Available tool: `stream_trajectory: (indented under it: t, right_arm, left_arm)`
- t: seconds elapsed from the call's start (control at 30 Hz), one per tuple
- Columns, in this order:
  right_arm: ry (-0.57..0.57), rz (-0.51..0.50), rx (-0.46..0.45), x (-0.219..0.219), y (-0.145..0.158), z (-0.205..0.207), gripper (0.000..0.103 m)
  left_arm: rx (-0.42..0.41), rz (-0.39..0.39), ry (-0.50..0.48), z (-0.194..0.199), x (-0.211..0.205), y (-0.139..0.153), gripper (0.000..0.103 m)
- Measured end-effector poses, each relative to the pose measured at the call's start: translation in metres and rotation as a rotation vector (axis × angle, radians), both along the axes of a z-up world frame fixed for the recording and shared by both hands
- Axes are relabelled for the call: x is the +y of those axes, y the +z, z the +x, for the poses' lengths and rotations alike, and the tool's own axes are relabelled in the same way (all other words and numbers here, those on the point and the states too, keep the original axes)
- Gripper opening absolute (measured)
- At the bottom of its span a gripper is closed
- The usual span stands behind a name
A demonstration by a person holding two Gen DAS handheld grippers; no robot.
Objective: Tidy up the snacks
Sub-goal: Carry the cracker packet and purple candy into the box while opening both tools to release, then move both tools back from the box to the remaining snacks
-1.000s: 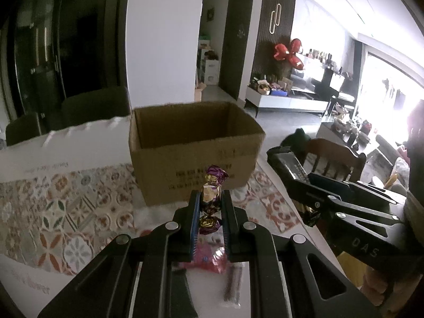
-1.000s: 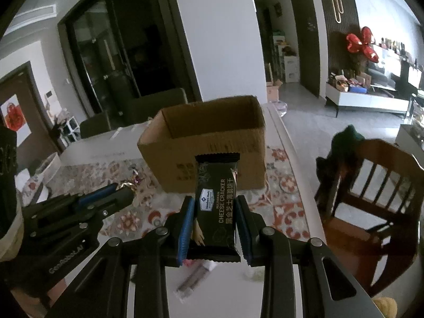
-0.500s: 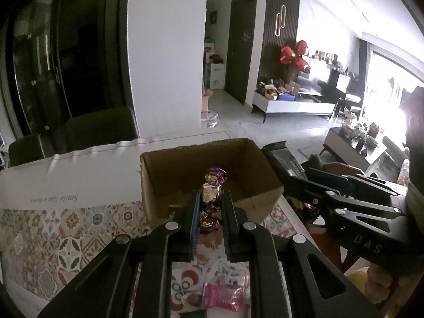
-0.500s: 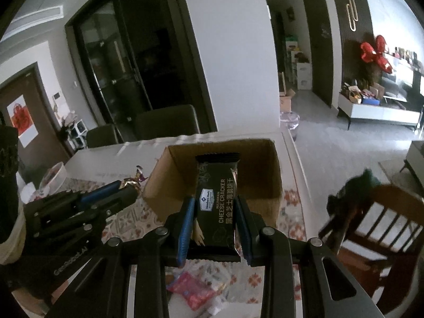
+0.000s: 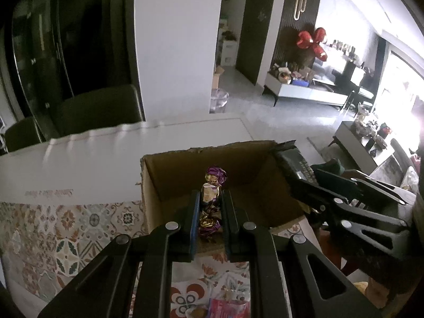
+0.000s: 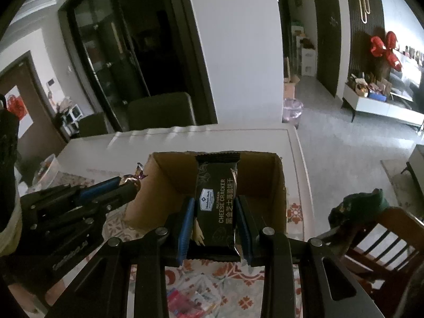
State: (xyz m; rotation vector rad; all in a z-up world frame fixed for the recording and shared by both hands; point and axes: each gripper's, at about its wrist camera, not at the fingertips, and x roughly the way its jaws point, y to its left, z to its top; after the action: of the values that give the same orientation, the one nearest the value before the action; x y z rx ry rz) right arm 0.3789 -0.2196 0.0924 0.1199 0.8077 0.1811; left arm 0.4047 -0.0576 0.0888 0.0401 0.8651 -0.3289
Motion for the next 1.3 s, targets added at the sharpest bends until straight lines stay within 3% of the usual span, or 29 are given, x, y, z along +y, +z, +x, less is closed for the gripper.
stream_trajectory:
  t: [0.23,0.33,0.4,0.5,0.77,1.0,1.3]
  right_arm:
    - [-0.011,-0.014,0.022,-0.001,-0.005,0.018,0.033]
    - [-0.021,-0.025,0.033,-0.003,-0.007,0.022,0.037]
    - [-0.031,-0.033,0.041,-0.004,-0.009,0.023,0.053]
    - [-0.038,-0.049,0.032,-0.004,-0.008,0.016,0.054]
    - [-0.052,-0.062,-0.038,-0.008,0.001,-0.018,0.059]
    - [-0.078,-0.092,-0.120,-0.009,0.008,-0.061,0.059]
    - [-0.080,-0.053,-0.161,-0.012,0.000,-0.111,0.059]
  left_arm:
    - [0.032,-0.003,0.048,0.017,-0.001,-0.010,0.020]
    - [0.019,0.010,0.062,0.015,0.002,-0.009,0.043]
    - [-0.008,0.026,0.073,0.009,0.005,-0.005,0.046]
    - [-0.029,0.051,0.085,0.001,0.007,0.000,0.057]
    - [-0.125,0.086,0.069,-0.040,0.011,0.015,0.059]
    - [-0.177,0.070,0.035,-0.083,0.011,0.022,0.060]
    - [-0.247,0.042,-0.026,-0.136,0.005,0.025,0.060]
